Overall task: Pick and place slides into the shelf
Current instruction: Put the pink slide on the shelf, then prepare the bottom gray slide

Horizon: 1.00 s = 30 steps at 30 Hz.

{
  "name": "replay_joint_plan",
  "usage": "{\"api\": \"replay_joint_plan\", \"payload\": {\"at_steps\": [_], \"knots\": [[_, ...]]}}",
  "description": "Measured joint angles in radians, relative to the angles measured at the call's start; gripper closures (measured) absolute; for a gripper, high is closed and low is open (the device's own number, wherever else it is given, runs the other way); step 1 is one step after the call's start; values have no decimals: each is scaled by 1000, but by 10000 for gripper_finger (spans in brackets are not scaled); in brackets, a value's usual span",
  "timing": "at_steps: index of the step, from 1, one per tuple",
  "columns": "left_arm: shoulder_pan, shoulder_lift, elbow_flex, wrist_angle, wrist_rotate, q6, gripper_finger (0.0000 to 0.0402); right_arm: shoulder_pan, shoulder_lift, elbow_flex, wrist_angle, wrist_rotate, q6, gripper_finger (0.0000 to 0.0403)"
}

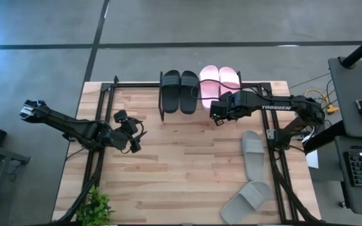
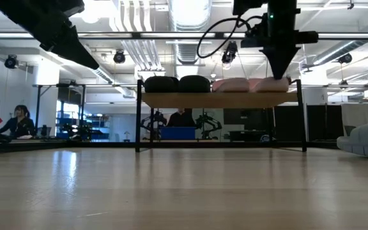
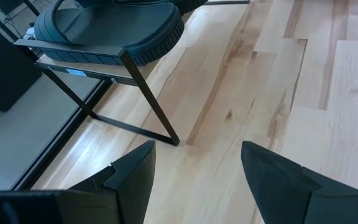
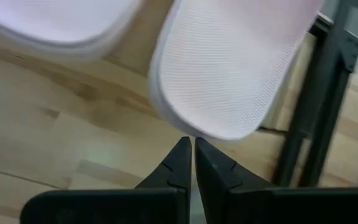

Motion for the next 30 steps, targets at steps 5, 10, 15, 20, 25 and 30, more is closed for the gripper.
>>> {"api": "replay_joint_plan", "payload": {"at_steps": [5,10,15,20,25,30], "knots": [[0,0,0,0,0,0,178,0,0,-7,67,5,-26,390],[0,0,0,0,0,0,178,6,-4,7,64,23,-29,390],[0,0,0,1,0,0,178,47,-44,52,46,61,24,390],[0,0,0,14,55,0,178,130,-85,118,23,78,59,390],[0,0,0,38,98,0,178,252,-85,192,25,-27,41,390],[0,-5,0,43,142,8,178,395,-67,238,16,-116,191,390]]}}
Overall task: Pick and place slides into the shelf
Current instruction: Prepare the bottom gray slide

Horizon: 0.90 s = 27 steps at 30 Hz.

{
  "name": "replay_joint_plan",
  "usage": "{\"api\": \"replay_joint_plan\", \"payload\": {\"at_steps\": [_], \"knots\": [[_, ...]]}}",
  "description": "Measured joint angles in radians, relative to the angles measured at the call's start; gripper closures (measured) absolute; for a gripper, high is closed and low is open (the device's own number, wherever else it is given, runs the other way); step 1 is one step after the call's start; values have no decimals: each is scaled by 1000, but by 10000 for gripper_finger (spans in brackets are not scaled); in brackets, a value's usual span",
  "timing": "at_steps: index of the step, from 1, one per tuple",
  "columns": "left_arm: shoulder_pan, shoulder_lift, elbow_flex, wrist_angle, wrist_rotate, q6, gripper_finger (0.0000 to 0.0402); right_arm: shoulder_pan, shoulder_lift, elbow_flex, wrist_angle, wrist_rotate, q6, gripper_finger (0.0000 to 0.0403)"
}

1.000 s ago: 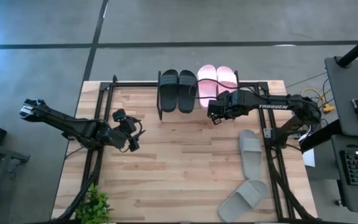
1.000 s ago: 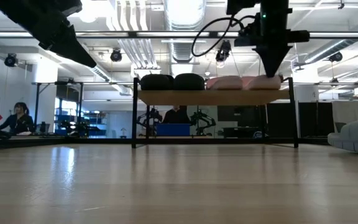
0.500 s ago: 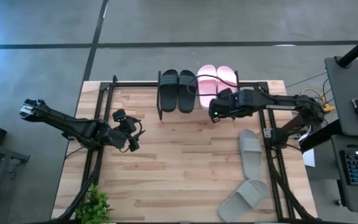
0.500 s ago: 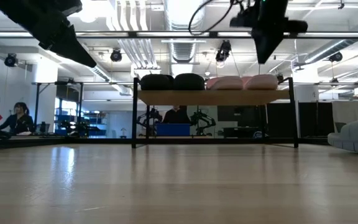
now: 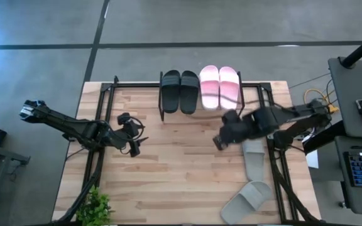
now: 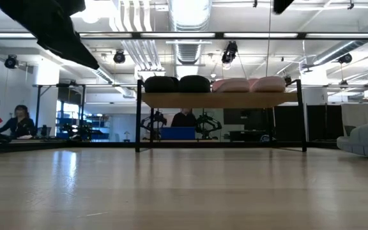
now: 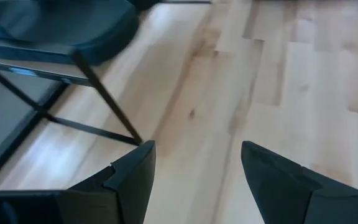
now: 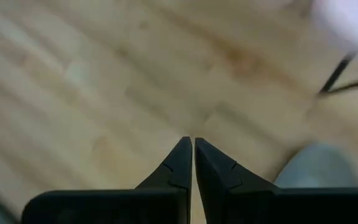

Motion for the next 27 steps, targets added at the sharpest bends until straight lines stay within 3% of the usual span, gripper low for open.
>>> {"api": "replay_joint_plan", "payload": {"at_steps": [7,13,18,24,27], "knots": [[0,5,0,-3,92,0,178,210,62,-15,-3,-72,345,390],[0,5,0,-9,191,-3,178,334,162,-24,2,-174,542,390],[0,6,0,-26,280,-11,178,388,245,-25,5,-282,575,390],[0,6,-1,-27,304,-38,178,445,320,-25,-51,-399,543,390],[0,6,-1,-26,311,-63,178,475,327,-25,-47,-408,565,384]]}}
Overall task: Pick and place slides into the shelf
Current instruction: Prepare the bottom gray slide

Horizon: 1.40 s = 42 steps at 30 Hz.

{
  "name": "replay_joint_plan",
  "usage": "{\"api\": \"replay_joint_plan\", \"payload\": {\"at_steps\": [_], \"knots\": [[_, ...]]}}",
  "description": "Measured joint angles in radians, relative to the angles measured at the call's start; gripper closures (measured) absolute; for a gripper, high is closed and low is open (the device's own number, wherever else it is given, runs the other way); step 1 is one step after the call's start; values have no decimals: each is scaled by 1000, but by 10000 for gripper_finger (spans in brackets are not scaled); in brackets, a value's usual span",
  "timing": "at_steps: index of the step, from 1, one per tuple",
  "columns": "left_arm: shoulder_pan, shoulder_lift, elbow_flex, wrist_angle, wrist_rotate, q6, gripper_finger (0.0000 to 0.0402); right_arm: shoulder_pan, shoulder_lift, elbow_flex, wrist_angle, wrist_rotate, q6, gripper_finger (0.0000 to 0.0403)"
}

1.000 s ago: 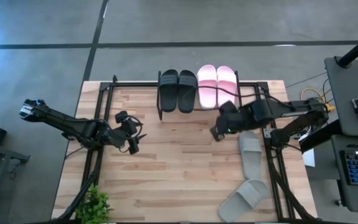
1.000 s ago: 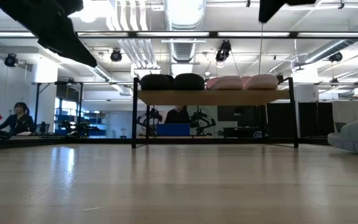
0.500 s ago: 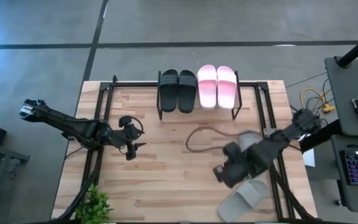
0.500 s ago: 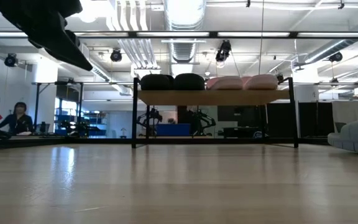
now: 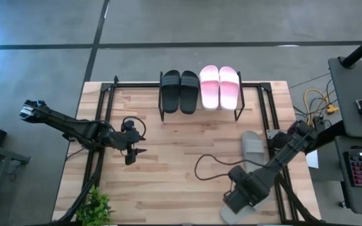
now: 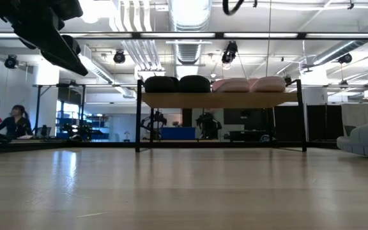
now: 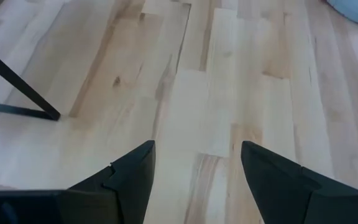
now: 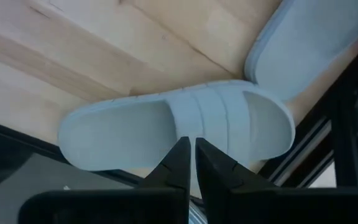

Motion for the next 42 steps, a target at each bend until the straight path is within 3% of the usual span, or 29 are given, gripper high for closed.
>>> {"api": "replay_joint_plan", "payload": {"at_steps": [11,17,24,29,35,42], "knots": [[0,0,5,20,8,-28,178,37,-10,10,6,-7,48,254],[0,0,5,23,9,-52,178,58,26,9,72,-60,84,209],[0,6,2,23,8,-44,178,89,173,68,34,-193,-4,202],[0,6,-9,25,7,-43,178,90,294,198,-130,-197,-13,202],[0,13,-13,22,7,-41,178,90,408,298,-114,-163,-45,202],[0,27,-11,23,6,-41,178,90,494,322,-117,-243,44,202]]}}
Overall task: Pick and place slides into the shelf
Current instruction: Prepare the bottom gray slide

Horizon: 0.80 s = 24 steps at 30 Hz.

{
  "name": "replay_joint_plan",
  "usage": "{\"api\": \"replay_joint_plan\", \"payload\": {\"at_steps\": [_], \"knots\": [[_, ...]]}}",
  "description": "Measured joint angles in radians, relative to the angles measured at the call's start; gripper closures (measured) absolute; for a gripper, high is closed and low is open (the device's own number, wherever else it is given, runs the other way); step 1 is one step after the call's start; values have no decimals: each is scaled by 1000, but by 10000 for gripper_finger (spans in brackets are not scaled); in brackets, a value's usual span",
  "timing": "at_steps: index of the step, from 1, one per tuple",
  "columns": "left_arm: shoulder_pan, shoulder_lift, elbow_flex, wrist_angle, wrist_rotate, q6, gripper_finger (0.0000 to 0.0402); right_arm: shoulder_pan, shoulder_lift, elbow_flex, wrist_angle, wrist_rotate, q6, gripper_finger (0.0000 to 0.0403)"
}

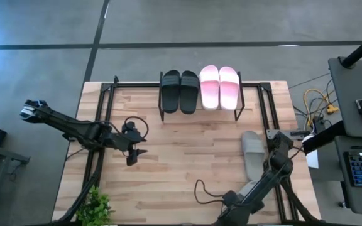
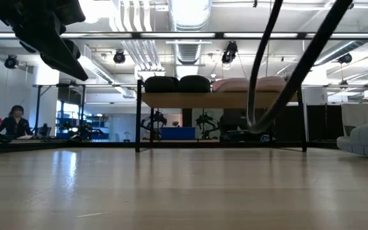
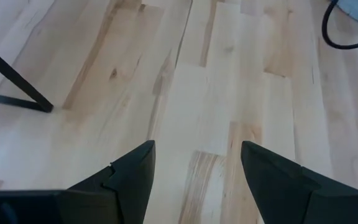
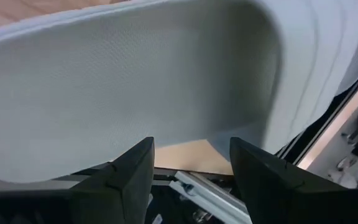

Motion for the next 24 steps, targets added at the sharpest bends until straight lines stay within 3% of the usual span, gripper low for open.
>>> {"api": "replay_joint_plan", "payload": {"at_steps": [15,24], "knots": [[0,12,1,3,4,0,178,-5,-86,-4,-1,-4,103,202],[0,21,1,25,4,0,178,-13,-139,-145,-1,-8,73,202]]}}
